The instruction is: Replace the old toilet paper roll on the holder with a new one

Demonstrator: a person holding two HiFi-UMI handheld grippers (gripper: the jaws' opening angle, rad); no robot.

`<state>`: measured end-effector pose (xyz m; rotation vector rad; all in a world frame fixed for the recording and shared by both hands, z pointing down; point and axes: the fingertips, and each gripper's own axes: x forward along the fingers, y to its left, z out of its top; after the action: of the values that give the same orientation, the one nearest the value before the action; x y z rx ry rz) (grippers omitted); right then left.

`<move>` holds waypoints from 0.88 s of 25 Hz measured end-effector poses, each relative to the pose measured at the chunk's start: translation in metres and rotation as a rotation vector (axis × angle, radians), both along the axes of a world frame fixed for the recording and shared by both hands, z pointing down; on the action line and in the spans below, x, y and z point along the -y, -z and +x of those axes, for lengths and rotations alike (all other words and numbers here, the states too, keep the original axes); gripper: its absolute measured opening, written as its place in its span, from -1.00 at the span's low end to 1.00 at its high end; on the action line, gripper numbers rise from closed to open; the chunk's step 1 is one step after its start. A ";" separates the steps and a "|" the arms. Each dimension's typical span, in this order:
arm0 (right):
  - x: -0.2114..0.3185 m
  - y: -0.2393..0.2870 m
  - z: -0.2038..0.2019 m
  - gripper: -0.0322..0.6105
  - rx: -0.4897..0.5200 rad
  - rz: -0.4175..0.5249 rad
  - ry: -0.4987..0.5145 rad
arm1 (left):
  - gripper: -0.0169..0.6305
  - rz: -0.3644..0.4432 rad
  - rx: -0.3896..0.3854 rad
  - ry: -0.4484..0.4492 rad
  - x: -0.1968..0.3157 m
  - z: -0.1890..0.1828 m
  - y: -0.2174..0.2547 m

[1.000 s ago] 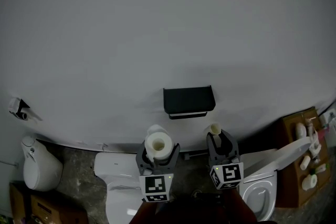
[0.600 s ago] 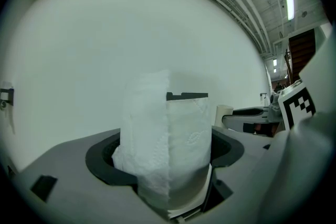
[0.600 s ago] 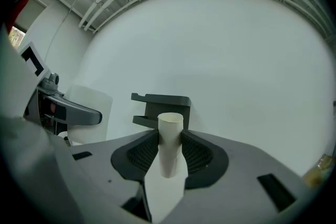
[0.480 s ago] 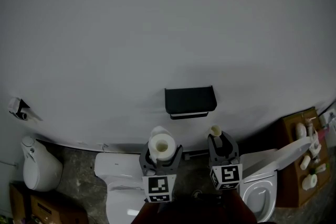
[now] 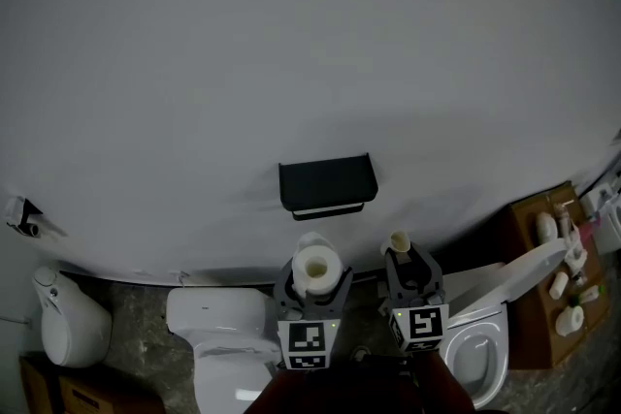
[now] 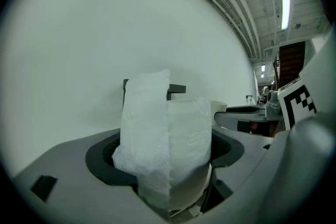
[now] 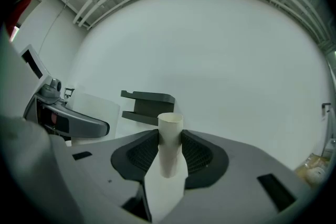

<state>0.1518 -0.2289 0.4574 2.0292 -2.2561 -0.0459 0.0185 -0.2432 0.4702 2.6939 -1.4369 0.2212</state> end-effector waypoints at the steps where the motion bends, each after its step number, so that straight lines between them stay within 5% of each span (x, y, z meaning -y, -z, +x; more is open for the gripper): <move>1: -0.002 0.000 0.006 -0.44 -0.008 -0.001 -0.014 | 0.36 -0.004 0.000 -0.013 -0.001 0.007 -0.002; 15: -0.027 -0.002 0.060 -0.44 -0.043 0.006 -0.120 | 0.36 -0.039 -0.001 -0.137 -0.003 0.076 -0.015; 22: -0.033 -0.007 0.081 -0.43 -0.040 -0.002 -0.149 | 0.36 -0.259 -0.201 -0.167 0.012 0.109 -0.034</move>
<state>0.2332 -0.1960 0.4645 2.1682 -2.0747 -0.0708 0.1274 -0.2547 0.5045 2.5399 -1.0520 0.1313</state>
